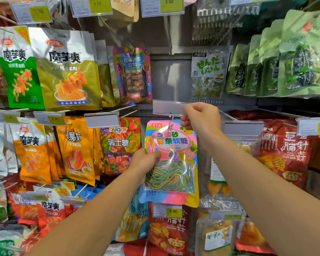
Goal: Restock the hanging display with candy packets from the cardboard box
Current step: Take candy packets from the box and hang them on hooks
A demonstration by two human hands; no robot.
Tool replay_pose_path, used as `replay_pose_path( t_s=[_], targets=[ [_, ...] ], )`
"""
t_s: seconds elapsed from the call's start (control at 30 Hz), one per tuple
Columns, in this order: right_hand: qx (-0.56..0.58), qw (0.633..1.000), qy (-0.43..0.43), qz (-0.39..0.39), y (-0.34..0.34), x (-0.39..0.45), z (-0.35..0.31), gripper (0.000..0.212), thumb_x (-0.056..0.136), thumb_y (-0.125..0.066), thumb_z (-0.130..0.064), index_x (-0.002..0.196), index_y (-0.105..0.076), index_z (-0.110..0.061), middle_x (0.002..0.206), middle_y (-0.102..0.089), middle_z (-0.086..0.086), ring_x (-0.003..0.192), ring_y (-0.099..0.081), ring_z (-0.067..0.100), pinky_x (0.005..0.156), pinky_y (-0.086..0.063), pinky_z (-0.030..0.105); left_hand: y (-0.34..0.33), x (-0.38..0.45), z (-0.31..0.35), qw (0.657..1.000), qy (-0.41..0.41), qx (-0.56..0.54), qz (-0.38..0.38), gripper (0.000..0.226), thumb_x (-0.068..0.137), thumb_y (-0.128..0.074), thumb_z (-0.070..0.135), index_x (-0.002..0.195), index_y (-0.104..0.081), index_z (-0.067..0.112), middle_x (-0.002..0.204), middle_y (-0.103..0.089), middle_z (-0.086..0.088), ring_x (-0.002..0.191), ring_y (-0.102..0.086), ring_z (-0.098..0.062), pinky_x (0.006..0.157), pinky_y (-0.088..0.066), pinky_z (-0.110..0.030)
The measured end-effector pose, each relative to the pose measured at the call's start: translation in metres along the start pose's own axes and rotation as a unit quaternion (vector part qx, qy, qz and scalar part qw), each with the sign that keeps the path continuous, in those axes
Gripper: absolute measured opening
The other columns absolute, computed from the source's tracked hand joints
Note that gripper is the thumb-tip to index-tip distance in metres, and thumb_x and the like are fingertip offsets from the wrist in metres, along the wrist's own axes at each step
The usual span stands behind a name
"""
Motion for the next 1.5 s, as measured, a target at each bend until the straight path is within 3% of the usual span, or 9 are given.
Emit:
replay_pose_path(
  t_s=[0.27, 0.43, 0.6, 0.67, 0.77, 0.93, 1.1, 1.23, 1.5],
  targets=[
    [0.041, 0.998, 0.004, -0.057, 0.007, -0.019, 0.009, 0.006, 0.088, -0.066, -0.014, 0.090, -0.071, -0.017, 0.080, -0.072, 0.004, 0.060, -0.069, 0.018, 0.065, -0.059, 0.035, 0.001, 0.014, -0.007, 0.998, -0.022, 0.050, -0.020, 0.006, 0.093, -0.065, 0.021, 0.088, -0.065, 0.018, 0.095, -0.070, -0.002, 0.091, -0.064, -0.020, 0.081, -0.046, -0.035],
    [0.027, 0.999, 0.005, -0.032, 0.009, -0.036, 0.038, 0.030, 0.088, -0.062, -0.008, 0.115, -0.058, -0.019, 0.082, -0.065, 0.003, 0.058, -0.068, 0.019, 0.059, -0.057, 0.038, -0.001, 0.023, -0.014, 0.996, -0.035, 0.070, -0.032, 0.010, 0.092, -0.064, 0.021, 0.083, -0.067, 0.022, 0.096, -0.071, -0.005, 0.094, -0.064, -0.025, 0.092, -0.049, -0.042],
    [-0.071, 0.990, -0.104, -0.065, -0.005, -0.049, 0.106, 0.017, 0.073, -0.070, -0.027, 0.089, -0.065, -0.028, 0.093, -0.069, 0.002, 0.074, -0.070, 0.024, 0.076, -0.059, 0.054, 0.001, 0.028, -0.019, 0.995, -0.036, 0.068, -0.064, 0.012, 0.096, -0.060, 0.026, 0.085, -0.060, 0.029, 0.093, -0.066, 0.004, 0.085, -0.060, -0.011, 0.084, -0.044, -0.034],
    [-0.147, 0.970, -0.138, -0.134, -0.016, -0.054, 0.130, 0.025, 0.065, -0.069, -0.038, 0.089, -0.068, -0.032, 0.094, -0.070, -0.006, 0.090, -0.069, 0.021, 0.088, -0.056, 0.049, 0.004, 0.032, -0.024, 0.994, -0.038, 0.067, -0.082, 0.007, 0.096, -0.061, 0.028, 0.089, -0.063, 0.029, 0.102, -0.069, 0.003, 0.089, -0.063, -0.012, 0.085, -0.048, -0.034],
    [-0.209, 0.939, -0.167, -0.218, -0.034, -0.069, 0.152, 0.036, 0.079, -0.072, -0.028, 0.114, -0.064, -0.026, 0.107, -0.066, -0.007, 0.095, -0.063, 0.014, 0.091, -0.052, 0.037, 0.011, 0.039, -0.035, 0.994, -0.019, 0.066, -0.089, 0.008, 0.095, -0.062, 0.030, 0.096, -0.065, 0.023, 0.099, -0.068, 0.004, 0.089, -0.063, -0.013, 0.077, -0.048, -0.028],
    [-0.240, 0.931, -0.179, -0.210, -0.056, -0.083, 0.164, 0.057, 0.084, -0.075, -0.027, 0.136, -0.054, -0.014, 0.121, -0.060, -0.001, 0.111, -0.057, 0.013, 0.094, -0.044, 0.028, 0.033, 0.041, -0.063, 0.984, 0.006, 0.165, -0.069, 0.030, 0.092, -0.064, 0.036, 0.082, -0.053, 0.009, 0.074, -0.049, -0.007, 0.073, -0.048, -0.024, 0.067, -0.035, -0.034],
    [-0.282, 0.930, -0.160, -0.176, -0.071, -0.105, 0.144, 0.055, 0.089, -0.071, -0.030, 0.137, -0.053, -0.012, 0.125, -0.059, 0.000, 0.115, -0.056, 0.014, 0.085, -0.037, 0.020, 0.063, 0.027, -0.077, 0.979, 0.009, 0.184, -0.090, 0.047, 0.086, -0.069, 0.035, 0.124, -0.054, 0.009, 0.103, -0.063, -0.015, 0.094, -0.061, -0.033, 0.076, -0.045, -0.042],
    [-0.378, 0.901, -0.125, -0.174, -0.087, -0.141, 0.126, 0.054, 0.090, -0.069, -0.036, 0.137, -0.053, -0.013, 0.135, -0.058, 0.002, 0.121, -0.055, 0.021, 0.095, -0.042, 0.030, 0.093, 0.006, -0.086, 0.979, -0.006, 0.174, -0.105, 0.035, 0.088, -0.068, 0.029, 0.119, -0.061, 0.016, 0.109, -0.063, -0.001, 0.107, -0.060, -0.023, 0.098, -0.048, -0.040],
    [-0.469, 0.851, -0.085, -0.222, -0.121, -0.249, 0.119, 0.050, 0.084, -0.069, -0.031, 0.129, -0.059, -0.012, 0.129, -0.061, 0.011, 0.119, -0.056, 0.029, 0.099, -0.046, 0.039, 0.152, -0.083, -0.130, 0.961, -0.044, 0.230, -0.149, 0.025, 0.088, -0.066, 0.023, 0.112, -0.066, 0.013, 0.108, -0.067, -0.003, 0.100, -0.063, -0.020, 0.095, -0.050, -0.037]
  ],
)
Point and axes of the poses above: each hand's wrist, its own x-axis towards the middle knuckle, its own y-axis out of the back of the hand, z = x × y, the point moved 4 cm from there along x, towards the middle knuckle
